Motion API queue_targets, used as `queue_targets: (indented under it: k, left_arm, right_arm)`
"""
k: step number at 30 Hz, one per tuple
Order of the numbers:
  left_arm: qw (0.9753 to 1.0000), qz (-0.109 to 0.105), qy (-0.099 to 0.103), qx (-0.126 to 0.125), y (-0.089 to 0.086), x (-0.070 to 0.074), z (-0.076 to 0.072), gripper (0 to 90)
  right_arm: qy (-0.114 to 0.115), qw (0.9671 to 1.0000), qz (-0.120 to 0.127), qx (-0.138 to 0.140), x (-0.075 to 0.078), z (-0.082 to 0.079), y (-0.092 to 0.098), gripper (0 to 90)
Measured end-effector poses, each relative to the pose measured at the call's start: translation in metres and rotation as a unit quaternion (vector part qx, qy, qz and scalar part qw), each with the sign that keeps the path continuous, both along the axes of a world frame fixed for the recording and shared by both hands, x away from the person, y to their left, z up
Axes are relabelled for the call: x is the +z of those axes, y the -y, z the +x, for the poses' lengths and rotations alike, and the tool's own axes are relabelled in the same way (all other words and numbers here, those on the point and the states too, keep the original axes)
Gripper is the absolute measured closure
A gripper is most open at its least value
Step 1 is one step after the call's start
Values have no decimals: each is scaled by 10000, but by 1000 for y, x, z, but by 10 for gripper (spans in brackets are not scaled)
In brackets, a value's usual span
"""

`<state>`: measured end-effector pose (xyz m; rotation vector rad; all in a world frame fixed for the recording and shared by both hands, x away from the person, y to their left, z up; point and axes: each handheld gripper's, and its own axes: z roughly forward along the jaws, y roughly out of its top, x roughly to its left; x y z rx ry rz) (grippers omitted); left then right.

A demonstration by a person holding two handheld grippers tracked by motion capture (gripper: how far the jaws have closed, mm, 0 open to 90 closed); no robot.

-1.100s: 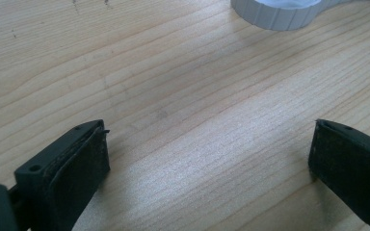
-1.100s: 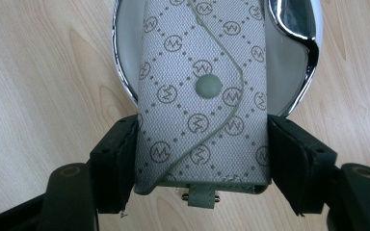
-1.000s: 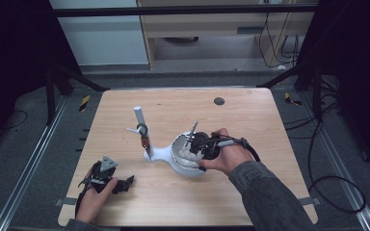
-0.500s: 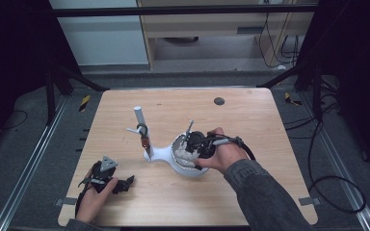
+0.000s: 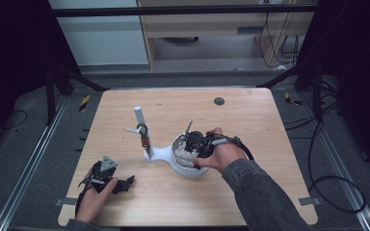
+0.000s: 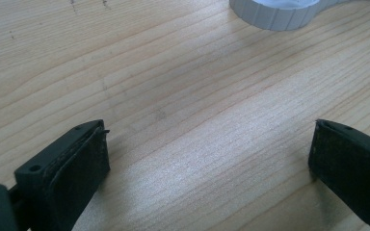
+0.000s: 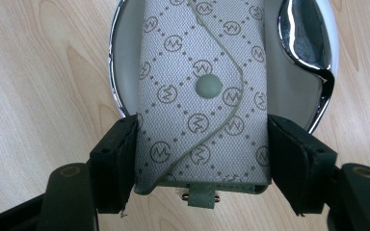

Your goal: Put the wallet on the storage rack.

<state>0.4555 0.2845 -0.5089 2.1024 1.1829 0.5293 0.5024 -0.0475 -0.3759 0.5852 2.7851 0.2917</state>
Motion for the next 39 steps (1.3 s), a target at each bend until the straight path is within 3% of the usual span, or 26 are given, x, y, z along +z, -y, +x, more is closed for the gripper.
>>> queue_targets:
  k: [39]
  left_arm:
    - [10000,-10,-4,-10,0,0,0,0]
  right_arm:
    - [-117,9998,-47,-122,-10,6,-7,312]
